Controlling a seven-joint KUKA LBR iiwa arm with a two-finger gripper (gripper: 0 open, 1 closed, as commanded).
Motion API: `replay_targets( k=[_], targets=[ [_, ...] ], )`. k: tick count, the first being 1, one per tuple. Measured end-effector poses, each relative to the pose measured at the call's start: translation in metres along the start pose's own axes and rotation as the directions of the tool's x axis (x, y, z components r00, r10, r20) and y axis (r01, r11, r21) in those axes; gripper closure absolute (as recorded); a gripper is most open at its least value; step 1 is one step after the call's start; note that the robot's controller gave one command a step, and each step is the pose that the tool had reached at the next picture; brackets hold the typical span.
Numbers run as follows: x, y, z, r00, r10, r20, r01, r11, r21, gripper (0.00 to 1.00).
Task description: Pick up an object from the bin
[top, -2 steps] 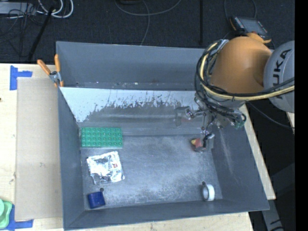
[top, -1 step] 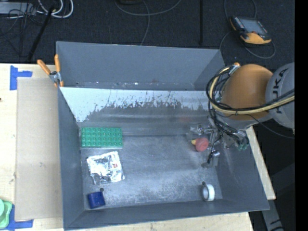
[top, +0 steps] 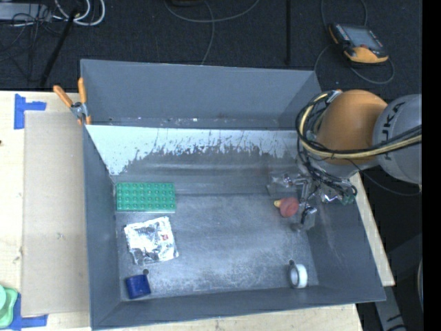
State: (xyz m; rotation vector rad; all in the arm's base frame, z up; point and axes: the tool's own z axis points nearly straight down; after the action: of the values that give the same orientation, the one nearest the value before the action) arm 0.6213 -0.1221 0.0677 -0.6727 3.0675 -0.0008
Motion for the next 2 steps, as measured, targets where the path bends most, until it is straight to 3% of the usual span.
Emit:
replay_targets(
  k=[1,2],
  targets=[
    [0.000,0.000,-0.002,1.000,0.001,0.001,-0.001,1.000,-0.001,1.00],
    [0.059,0.015,-0.083,1.000,-0.008,0.001,0.008,1.000,0.001,1.00]
  ],
)
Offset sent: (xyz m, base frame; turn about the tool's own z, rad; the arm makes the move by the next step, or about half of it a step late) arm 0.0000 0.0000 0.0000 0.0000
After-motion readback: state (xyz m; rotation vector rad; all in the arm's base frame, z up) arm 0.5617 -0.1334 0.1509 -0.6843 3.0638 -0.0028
